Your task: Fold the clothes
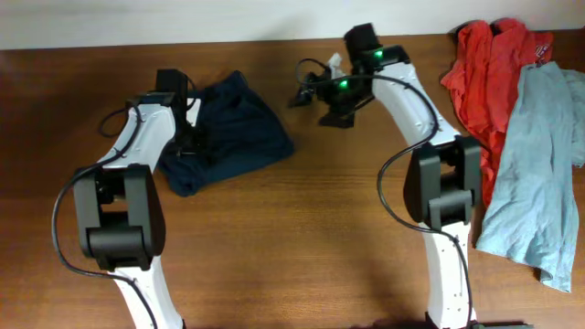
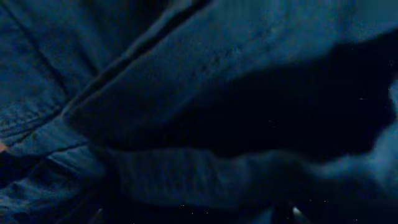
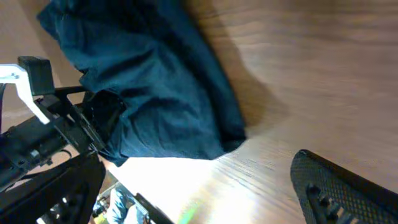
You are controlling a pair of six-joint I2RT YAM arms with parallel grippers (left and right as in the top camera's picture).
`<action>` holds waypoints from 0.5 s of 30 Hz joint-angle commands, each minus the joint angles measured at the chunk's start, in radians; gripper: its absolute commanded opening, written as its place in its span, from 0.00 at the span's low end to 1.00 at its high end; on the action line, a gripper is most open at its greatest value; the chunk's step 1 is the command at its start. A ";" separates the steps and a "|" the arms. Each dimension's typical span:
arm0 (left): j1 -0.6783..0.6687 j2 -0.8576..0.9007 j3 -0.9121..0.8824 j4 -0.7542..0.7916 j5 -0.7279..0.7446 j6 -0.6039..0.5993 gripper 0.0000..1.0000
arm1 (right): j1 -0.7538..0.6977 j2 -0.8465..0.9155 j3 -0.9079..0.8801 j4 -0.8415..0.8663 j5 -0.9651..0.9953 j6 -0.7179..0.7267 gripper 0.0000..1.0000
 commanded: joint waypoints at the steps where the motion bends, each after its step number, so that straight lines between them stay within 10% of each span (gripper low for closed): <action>1: 0.004 0.026 0.019 -0.002 -0.092 -0.010 0.84 | -0.011 -0.013 -0.005 -0.004 -0.008 -0.079 0.99; 15: -0.151 -0.105 0.315 -0.225 -0.136 0.340 0.99 | -0.149 -0.013 -0.001 0.041 -0.058 -0.161 0.99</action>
